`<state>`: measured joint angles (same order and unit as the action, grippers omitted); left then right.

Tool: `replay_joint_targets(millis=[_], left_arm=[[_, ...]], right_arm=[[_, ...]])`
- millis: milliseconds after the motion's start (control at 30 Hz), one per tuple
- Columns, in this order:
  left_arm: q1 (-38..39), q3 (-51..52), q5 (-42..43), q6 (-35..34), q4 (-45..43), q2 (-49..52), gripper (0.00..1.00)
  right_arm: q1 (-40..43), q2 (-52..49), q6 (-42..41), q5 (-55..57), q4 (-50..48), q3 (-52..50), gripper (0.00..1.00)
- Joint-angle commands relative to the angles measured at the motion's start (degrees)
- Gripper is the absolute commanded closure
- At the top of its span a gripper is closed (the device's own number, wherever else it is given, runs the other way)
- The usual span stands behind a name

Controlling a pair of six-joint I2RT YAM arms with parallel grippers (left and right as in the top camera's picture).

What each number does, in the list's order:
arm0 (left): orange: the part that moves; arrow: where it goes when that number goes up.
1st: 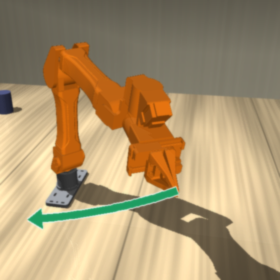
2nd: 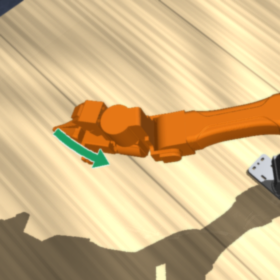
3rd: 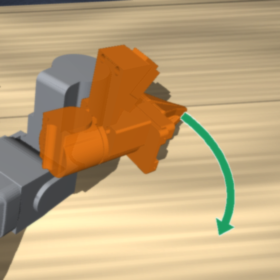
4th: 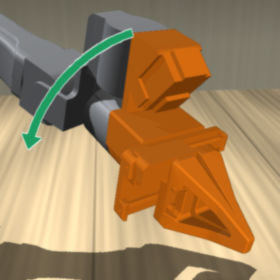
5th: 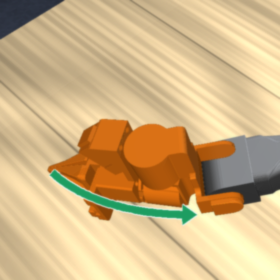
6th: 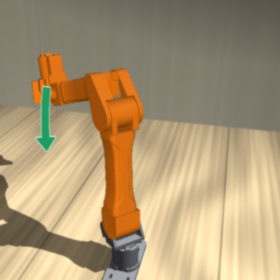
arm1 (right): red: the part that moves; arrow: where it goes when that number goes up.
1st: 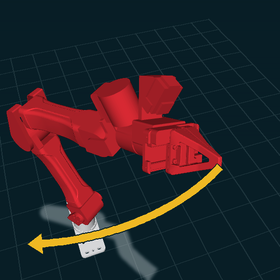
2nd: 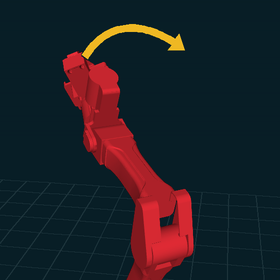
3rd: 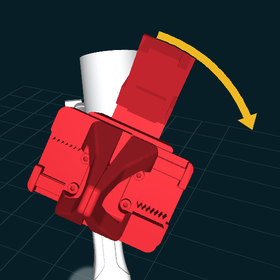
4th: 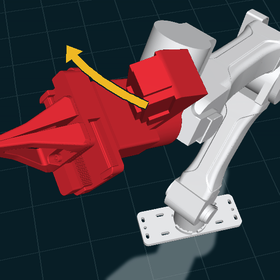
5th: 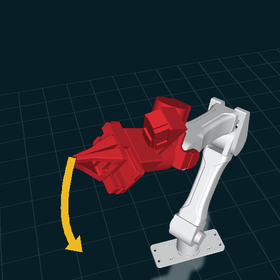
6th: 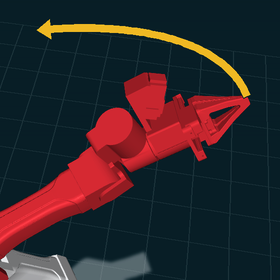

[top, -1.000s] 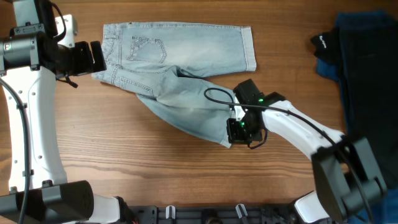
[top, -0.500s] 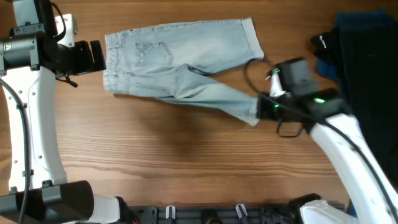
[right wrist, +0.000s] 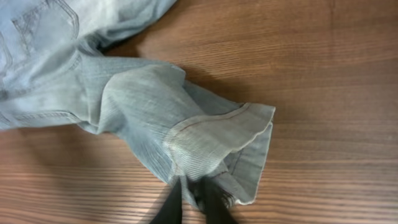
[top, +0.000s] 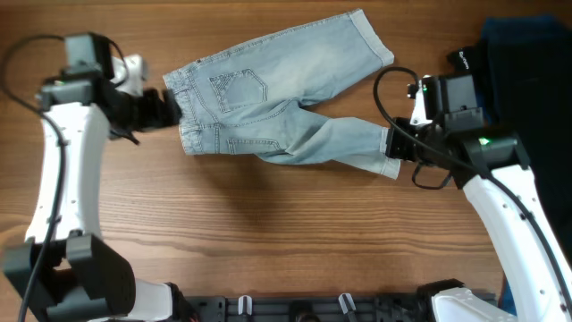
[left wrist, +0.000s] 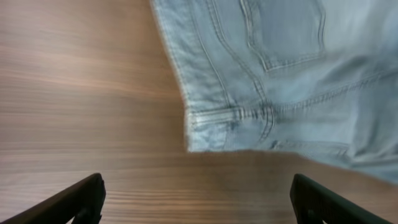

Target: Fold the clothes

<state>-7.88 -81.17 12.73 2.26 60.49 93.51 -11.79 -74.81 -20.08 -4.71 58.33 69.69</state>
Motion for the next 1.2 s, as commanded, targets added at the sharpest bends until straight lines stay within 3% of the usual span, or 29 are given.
replay_joint_targets(millis=[0,100,233,333,500,600,667,700,800,1000,1100,1167], left_arm=[[4.0,10.5,5.5,2.0,-8.1,0.9,0.02],[5.9,15.2,5.5,1.9,-16.1,2.6,0.06],[6.8,16.6,5.2,-0.2,-22.1,6.2,0.24],[6.6,16.6,5.2,-2.5,-25.2,8.2,0.26],[6.6,16.6,5.5,-3.2,-28.6,10.6,0.58],[6.5,16.5,5.5,-3.2,-26.7,10.4,0.41],[5.6,16.5,5.2,-3.1,-26.2,9.2,0.16],[5.0,16.5,4.8,-2.7,-26.3,8.3,0.09],[1.7,15.7,6.3,-2.8,-26.8,5.4,0.05],[1.7,15.7,9.9,-2.7,-28.3,9.1,0.11],[3.7,15.7,14.0,-2.7,-31.4,12.4,0.28],[4.8,15.7,14.1,-2.8,-32.3,13.5,0.45]], right_arm=[[0.2,-2.9,0.6,0.7,0.1,0.1,0.47],[0.2,-4.3,0.6,-0.5,0.0,0.1,0.43],[0.2,-5.8,0.5,-1.3,0.2,0.1,0.43],[0.2,-6.1,0.5,-1.3,0.4,0.0,0.43],[0.2,-6.1,0.5,-1.3,-0.5,0.0,0.43],[0.2,-6.1,0.4,-1.3,-0.7,0.0,0.43],[0.2,-6.1,0.4,-1.3,-0.7,0.0,0.43],[0.2,-6.1,0.4,-1.3,-0.8,0.0,0.43],[0.2,-6.1,0.6,-1.3,-1.3,0.0,0.43],[0.2,-6.1,0.3,-1.3,-2.9,0.0,0.43],[0.2,-6.1,-0.2,-1.3,-3.0,0.0,0.44],[0.2,-6.1,-1.1,-1.3,-3.0,0.0,0.43]])
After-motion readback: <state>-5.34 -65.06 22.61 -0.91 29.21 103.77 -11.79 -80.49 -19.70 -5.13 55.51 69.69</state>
